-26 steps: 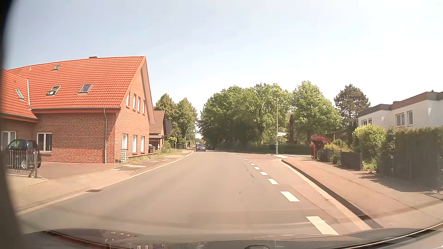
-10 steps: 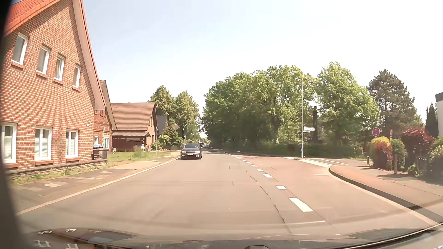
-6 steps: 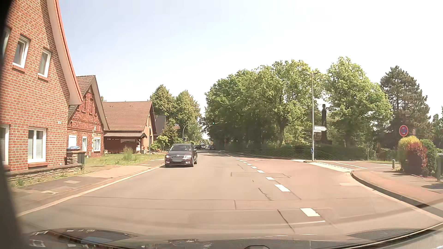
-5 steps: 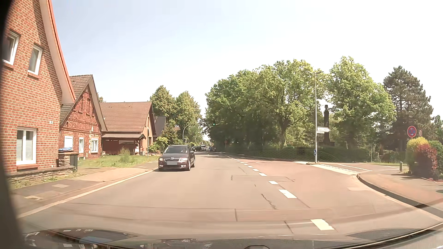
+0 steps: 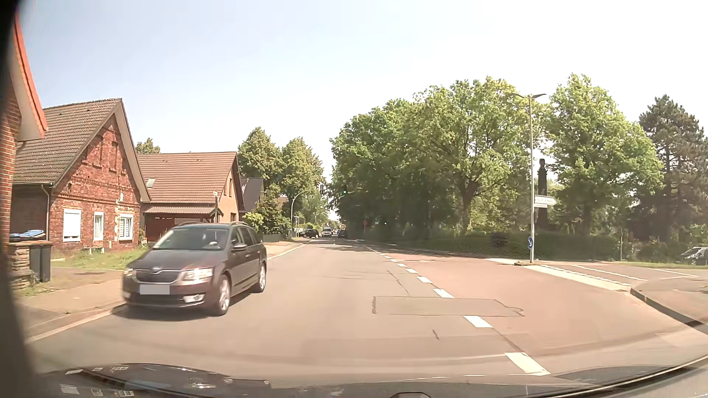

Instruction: Follow the waypoints while adhering to traffic rules and regulations

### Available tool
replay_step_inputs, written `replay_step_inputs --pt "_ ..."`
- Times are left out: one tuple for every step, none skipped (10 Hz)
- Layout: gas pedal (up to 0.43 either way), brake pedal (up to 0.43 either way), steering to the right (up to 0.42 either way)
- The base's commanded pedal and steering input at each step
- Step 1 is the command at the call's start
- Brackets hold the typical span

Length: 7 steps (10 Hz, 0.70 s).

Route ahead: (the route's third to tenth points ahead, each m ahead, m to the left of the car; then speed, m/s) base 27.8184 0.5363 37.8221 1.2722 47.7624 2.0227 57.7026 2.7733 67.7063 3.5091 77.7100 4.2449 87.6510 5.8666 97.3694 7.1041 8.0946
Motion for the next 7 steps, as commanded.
replay_step_inputs --pt "0.067 0.0 -0.013" --pt "0.079 0.0 -0.013" --pt "0.079 0.0 -0.013" --pt "0.079 0.0 -0.013" --pt "0.079 0.0 -0.013" --pt "0.087 0.0 -0.013" --pt "0.087 0.0 -0.012"
